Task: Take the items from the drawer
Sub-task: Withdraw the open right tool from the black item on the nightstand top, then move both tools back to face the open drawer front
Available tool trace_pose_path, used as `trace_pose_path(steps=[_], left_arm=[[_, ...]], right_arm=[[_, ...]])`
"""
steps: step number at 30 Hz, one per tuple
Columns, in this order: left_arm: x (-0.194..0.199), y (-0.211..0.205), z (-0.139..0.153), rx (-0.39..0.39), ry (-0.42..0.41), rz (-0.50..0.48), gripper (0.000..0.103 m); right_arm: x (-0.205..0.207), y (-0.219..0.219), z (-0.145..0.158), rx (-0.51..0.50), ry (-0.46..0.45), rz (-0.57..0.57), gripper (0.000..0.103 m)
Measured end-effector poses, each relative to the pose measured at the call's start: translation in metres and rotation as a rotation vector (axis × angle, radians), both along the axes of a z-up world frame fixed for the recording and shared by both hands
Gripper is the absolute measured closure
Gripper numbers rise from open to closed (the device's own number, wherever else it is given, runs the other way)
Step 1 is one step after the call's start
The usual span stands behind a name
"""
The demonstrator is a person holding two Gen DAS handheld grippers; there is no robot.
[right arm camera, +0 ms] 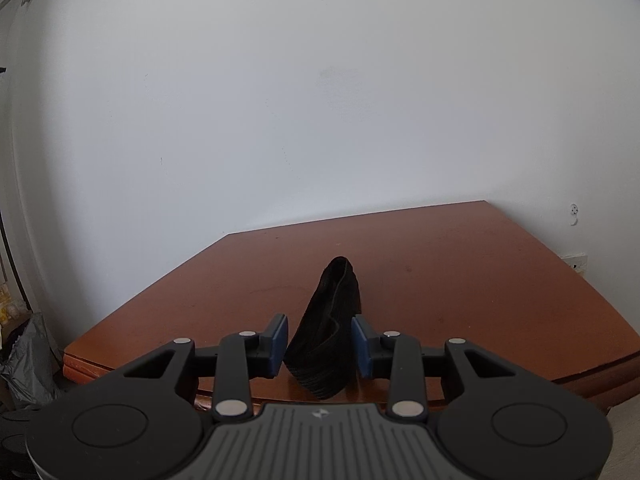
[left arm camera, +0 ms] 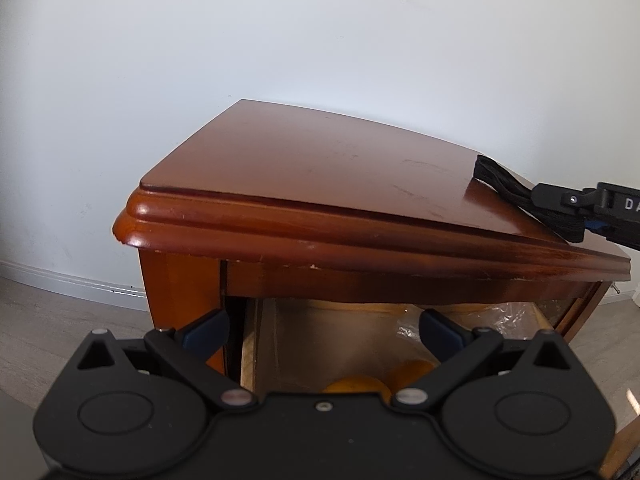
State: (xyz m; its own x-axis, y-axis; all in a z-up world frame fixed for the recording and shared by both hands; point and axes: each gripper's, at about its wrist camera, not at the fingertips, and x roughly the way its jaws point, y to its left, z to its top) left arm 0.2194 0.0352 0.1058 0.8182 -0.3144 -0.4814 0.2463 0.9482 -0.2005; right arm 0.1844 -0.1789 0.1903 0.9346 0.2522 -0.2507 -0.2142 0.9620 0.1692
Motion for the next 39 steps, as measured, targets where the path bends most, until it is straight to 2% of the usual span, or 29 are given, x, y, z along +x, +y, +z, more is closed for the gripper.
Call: trace_pose_path(steps=[6,12,15,17,20,22,26,29,36,39], left_arm=[[0.000,0.000,-0.001,0.002,-0.004,0.001,0.000],[-0.002,-0.001,-0.001,0.006,-0.010,0.007,0.000],[-0.004,-0.002,0.000,0.011,-0.016,0.009,0.000],[-0.004,-0.002,0.000,0.010,-0.018,0.011,0.000],[-0.004,-0.001,0.000,0.010,-0.018,0.014,0.000],[-0.004,-0.001,0.000,0.011,-0.018,0.015,0.000],[-0.004,-0.001,-0.001,0.010,-0.018,0.017,0.000],[-0.004,-0.001,-0.001,0.010,-0.021,0.018,0.000],[-0.007,-0.001,0.000,0.006,-0.028,0.018,0.000],[-0.008,0.000,0.001,-0.004,-0.040,-0.012,0.000]], right_arm=[[0.019,0.011,0.001,-0.040,-0.007,-0.006,0.067],[0.011,0.008,0.003,-0.004,-0.074,0.009,0.066],[-0.002,0.008,0.006,0.000,-0.118,0.016,0.050],[-0.009,0.009,0.008,-0.014,-0.160,0.010,0.031],[-0.016,0.009,0.012,-0.034,-0.208,-0.014,0.019],[-0.019,0.007,0.015,-0.030,-0.230,-0.018,0.018],[-0.024,0.000,0.017,0.028,-0.246,-0.034,0.005],[-0.032,-0.004,0.013,0.041,-0.259,-0.044,0.000],[-0.062,-0.010,-0.006,0.085,-0.231,-0.041,0.000],[-0.077,-0.015,-0.016,0.124,-0.223,-0.041,0.000]])
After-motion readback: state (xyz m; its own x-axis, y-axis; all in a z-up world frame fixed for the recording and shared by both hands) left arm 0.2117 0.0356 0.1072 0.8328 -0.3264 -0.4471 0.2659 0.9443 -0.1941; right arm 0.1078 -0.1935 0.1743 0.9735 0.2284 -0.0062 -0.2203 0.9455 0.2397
